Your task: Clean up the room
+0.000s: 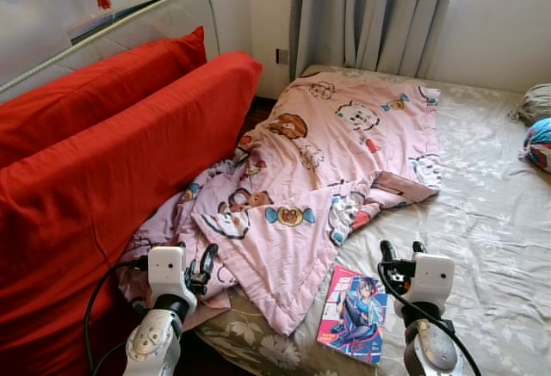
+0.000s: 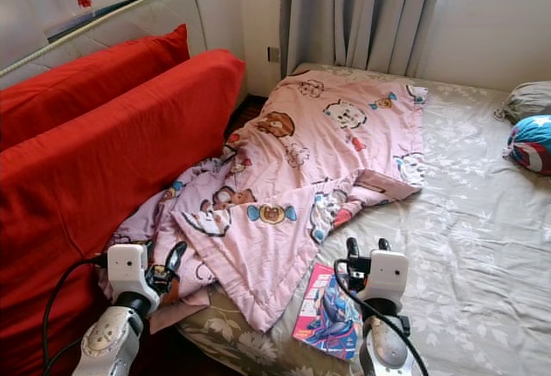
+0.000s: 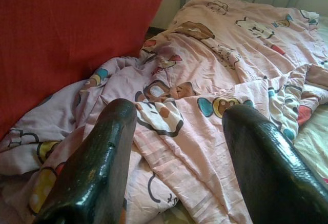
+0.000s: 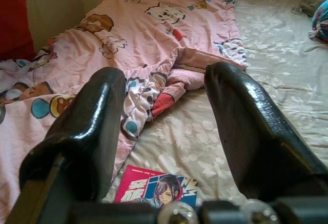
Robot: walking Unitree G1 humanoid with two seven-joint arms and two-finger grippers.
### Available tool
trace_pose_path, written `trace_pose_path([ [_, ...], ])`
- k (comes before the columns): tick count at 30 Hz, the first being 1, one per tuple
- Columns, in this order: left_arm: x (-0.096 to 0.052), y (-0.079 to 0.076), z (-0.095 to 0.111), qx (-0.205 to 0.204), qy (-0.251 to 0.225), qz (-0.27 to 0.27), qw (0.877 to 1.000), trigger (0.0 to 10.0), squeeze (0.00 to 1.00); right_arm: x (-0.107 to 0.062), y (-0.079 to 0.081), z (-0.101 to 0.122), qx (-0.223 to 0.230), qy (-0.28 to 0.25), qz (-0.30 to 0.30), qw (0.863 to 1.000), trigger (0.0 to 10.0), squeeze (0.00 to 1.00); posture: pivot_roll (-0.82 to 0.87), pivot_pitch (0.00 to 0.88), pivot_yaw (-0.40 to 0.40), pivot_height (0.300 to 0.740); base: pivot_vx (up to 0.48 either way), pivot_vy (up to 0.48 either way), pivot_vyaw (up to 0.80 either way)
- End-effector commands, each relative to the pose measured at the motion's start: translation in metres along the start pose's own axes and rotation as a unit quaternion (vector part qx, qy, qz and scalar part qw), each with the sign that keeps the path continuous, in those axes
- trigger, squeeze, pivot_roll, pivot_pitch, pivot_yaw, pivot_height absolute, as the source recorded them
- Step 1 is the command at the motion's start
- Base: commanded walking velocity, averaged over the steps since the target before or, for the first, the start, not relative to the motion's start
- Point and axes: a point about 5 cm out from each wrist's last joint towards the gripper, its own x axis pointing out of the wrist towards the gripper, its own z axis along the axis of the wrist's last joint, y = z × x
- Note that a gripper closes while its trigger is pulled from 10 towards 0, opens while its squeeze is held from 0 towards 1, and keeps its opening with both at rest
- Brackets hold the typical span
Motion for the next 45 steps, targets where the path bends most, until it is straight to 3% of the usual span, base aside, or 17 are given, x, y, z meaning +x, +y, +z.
trace_pose_path([
  [1,0.0022,0.0001,0.002,0.002,0.001,-0.001,1.0,10.0,0.0,0.0036,-0.0009,0.0014,0.0,0.001,-0.003,1.0,10.0,0.0,-0.03,0.007,0.004,0.74,0.0,0.0,0.0],
  [8,0.0027,0.0,0.0015,0.004,0.002,-0.002,1.0,10.0,0.0,0.0039,-0.0029,-0.0028,-0.008,0.025,-0.009,1.0,10.0,0.0,-0.04,0.007,0.004,0.73,0.0,0.0,0.0],
  [17,0.002,0.0013,0.0006,0.005,0.003,-0.001,1.0,10.0,0.0,0.0064,0.0012,0.0025,-0.003,0.006,-0.001,1.0,10.0,0.0,-0.03,0.011,0.005,0.725,0.0,0.0,0.0],
  [26,0.001,0.0014,0.0002,0.006,0.005,-0.002,1.0,10.0,0.0,0.0048,0.0049,-0.0048,-0.013,0.033,0.005,0.999,10.0,0.0,-0.04,0.016,0.008,0.725,0.0,0.0,0.0],
  [36,0.0014,0.0009,0.0004,0.006,0.006,-0.004,1.0,10.0,0.0,0.0045,0.005,-0.001,-0.008,0.014,0.007,1.0,10.0,0.0,-0.04,0.02,0.009,0.705,0.0,0.0,0.0],
  [45,0.0009,0.0013,-0.0002,0.006,0.006,-0.005,1.0,10.0,0.0,0.0047,0.0067,-0.0056,-0.012,0.032,0.006,0.999,10.0,0.0,-0.04,0.012,0.012,0.7,0.0,0.0,0.0],
])
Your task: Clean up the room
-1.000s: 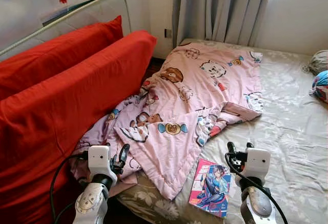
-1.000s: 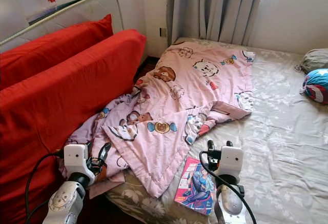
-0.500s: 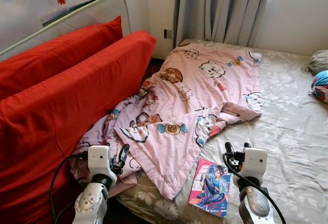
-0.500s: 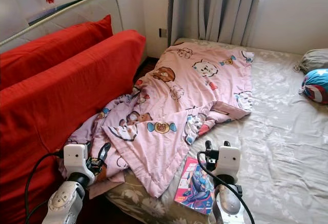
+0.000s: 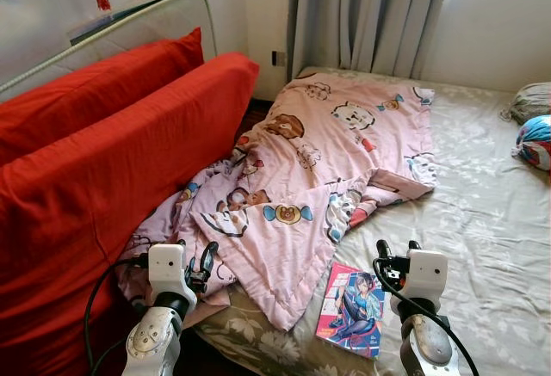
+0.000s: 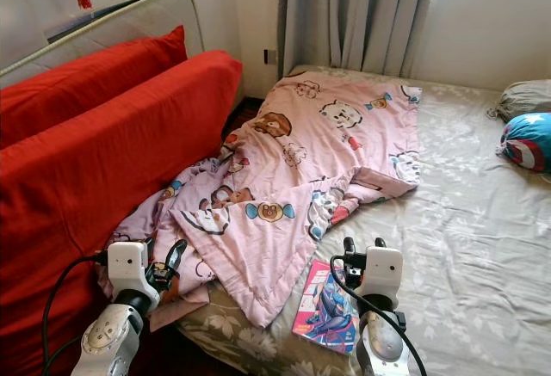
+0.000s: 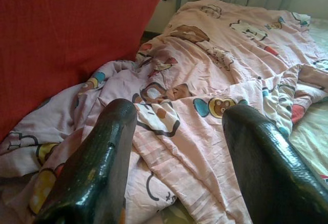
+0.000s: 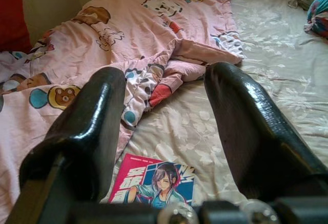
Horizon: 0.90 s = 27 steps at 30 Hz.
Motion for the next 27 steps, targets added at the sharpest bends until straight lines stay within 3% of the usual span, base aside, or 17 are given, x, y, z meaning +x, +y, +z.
trace_pose_path([
  [1,-0.0012,0.0016,-0.0025,0.002,0.009,-0.002,1.0,10.0,0.0,0.0005,0.0027,-0.0027,-0.005,0.011,0.004,1.0,10.0,0.0,-0.04,0.012,0.012,0.695,0.0,0.0,0.0],
  [7,-0.0004,0.0009,-0.0023,0.003,0.009,-0.006,1.0,10.0,0.0,-0.0006,0.0035,0.0006,0.001,-0.007,0.006,1.0,10.0,0.0,-0.04,0.004,0.016,0.68,0.0,0.0,0.0],
  [27,-0.0004,-0.0006,-0.0029,0.004,0.012,-0.007,1.0,10.0,0.0,-0.0003,0.0028,-0.0051,-0.004,0.014,0.004,1.0,10.0,0.0,-0.04,0.017,0.016,0.67,0.0,0.0,0.0],
])
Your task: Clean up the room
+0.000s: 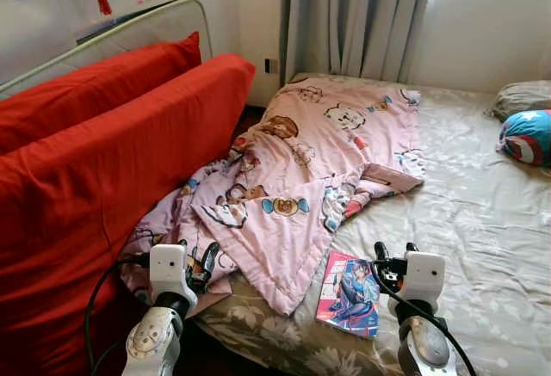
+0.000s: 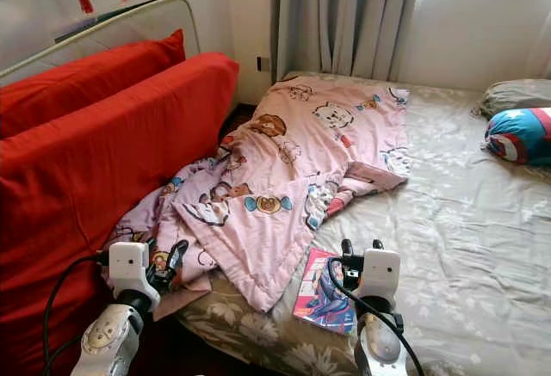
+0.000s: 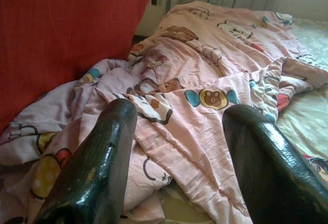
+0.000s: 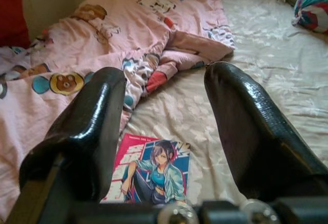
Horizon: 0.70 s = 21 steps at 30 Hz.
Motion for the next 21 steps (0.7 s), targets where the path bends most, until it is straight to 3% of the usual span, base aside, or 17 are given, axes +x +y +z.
trace_pose_path([
  [1,-0.0004,0.0003,-0.0026,0.001,0.011,0.0,1.0,10.0,0.0,0.001,0.0016,-0.0021,-0.003,0.01,0.003,1.0,10.0,0.0,-0.04,0.019,0.016,0.66,0.0,0.0,0.0],
  [21,-0.002,-0.0003,-0.004,0.0,0.015,-0.002,1.0,10.0,0.0,-0.0013,0.0048,-0.0024,0.002,0.003,0.007,1.0,10.0,0.0,-0.03,0.028,0.017,0.645,0.0,0.0,0.0],
])
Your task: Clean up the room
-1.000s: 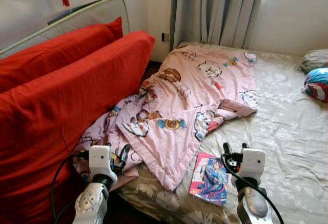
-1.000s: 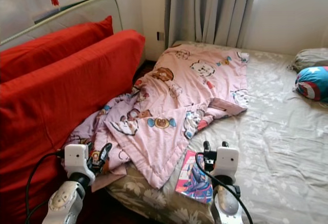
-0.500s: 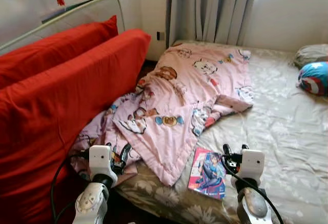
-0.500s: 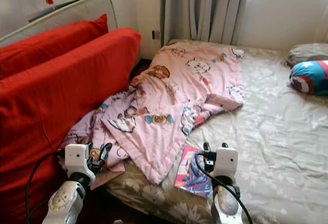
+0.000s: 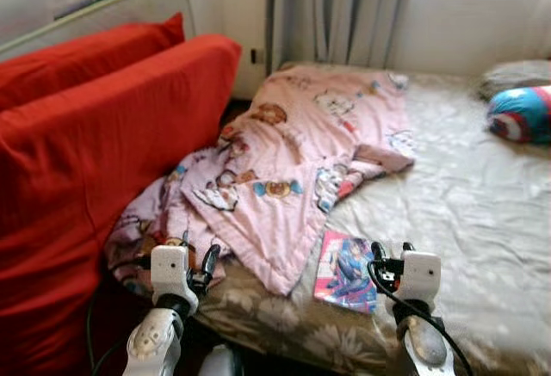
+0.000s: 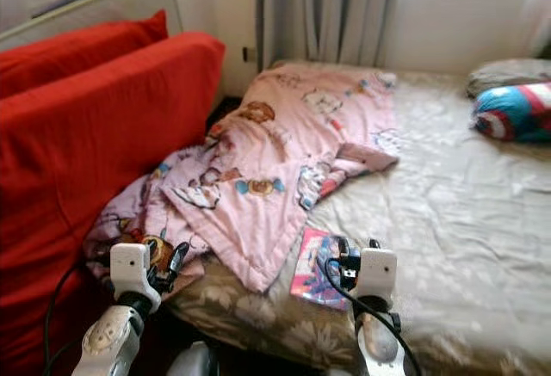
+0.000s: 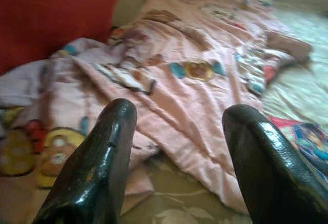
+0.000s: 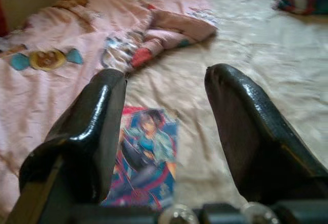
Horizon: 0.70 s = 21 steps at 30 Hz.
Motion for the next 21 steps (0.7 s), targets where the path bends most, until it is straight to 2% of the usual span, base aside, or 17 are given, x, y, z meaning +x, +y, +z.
trace_pose_path([
  [1,-0.0049,0.0026,-0.0052,0.0,0.012,0.005,1.0,10.0,0.0,0.0034,0.0029,0.0025,-0.002,-0.001,0.007,1.0,10.0,0.0,-0.03,0.029,0.018,0.645,0.0,0.0,0.0],
  [21,-0.0057,-0.0006,-0.0047,0.005,0.015,-0.008,1.0,10.0,0.0,0.0015,0.0045,-0.0025,-0.002,0.014,0.007,1.0,10.0,0.0,-0.03,0.037,0.024,0.645,0.0,0.0,0.0],
])
